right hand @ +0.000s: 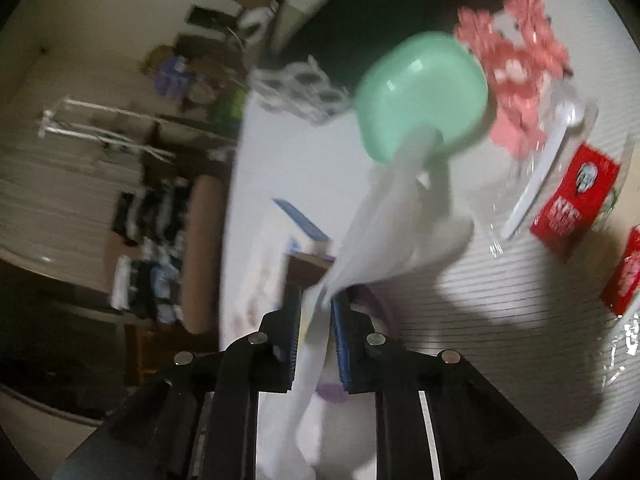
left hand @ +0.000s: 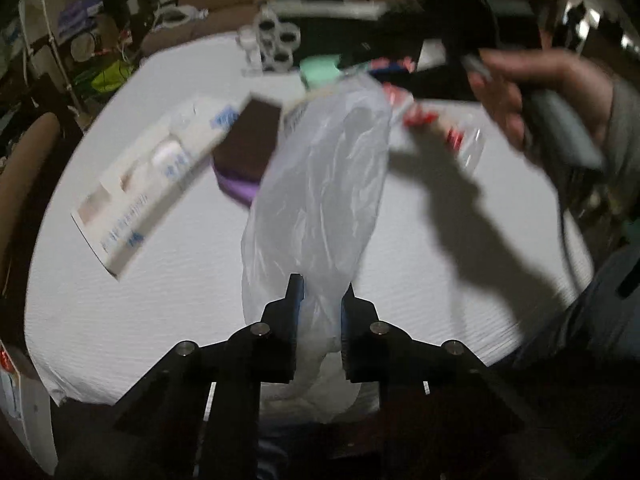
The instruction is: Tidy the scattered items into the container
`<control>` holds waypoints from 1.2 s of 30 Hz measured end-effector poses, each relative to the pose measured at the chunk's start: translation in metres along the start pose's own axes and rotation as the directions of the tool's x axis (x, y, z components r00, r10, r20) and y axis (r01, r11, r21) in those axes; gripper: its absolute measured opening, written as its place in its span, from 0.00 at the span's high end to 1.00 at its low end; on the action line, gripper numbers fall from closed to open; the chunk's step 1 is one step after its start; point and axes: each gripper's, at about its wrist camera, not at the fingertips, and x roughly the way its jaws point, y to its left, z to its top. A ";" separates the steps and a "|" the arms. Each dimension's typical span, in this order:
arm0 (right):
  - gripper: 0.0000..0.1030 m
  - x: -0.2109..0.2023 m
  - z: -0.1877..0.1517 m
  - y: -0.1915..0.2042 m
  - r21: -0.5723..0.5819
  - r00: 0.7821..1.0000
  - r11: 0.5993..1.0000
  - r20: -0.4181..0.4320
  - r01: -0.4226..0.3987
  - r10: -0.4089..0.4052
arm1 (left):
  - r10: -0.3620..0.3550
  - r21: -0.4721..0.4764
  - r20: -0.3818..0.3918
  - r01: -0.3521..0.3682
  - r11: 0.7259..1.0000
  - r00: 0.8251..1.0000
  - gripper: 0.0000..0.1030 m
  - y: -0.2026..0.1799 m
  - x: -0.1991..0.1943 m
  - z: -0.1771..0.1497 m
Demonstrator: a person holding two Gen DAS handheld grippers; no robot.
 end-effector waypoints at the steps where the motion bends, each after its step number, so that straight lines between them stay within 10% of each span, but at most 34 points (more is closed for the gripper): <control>1: 0.86 -0.010 0.003 0.007 -0.006 0.999 1.000 0.021 -0.026 0.026 | -0.010 -0.003 0.021 0.010 1.000 1.000 0.86 0.003 -0.013 0.010; 8: 0.70 -0.078 0.008 0.057 -0.196 0.995 0.979 0.097 0.056 -0.037 | -0.014 0.001 0.115 0.014 1.000 0.993 0.89 0.013 -0.075 0.106; 19: 0.40 -0.156 -0.037 0.069 -0.446 0.967 0.864 0.202 0.232 -0.155 | 0.154 0.166 0.282 -0.206 0.964 0.947 0.90 -0.070 -0.179 0.307; 29: 0.19 -0.227 -0.052 0.116 -0.586 0.920 0.756 0.388 0.290 -0.053 | 0.212 0.302 0.422 -0.357 0.884 0.881 0.90 -0.166 -0.295 0.355; 36: 0.17 -0.255 -0.027 0.110 -0.590 0.897 0.734 0.438 0.337 -0.061 | 0.127 0.328 0.412 -0.277 0.903 0.902 0.90 -0.196 -0.326 0.365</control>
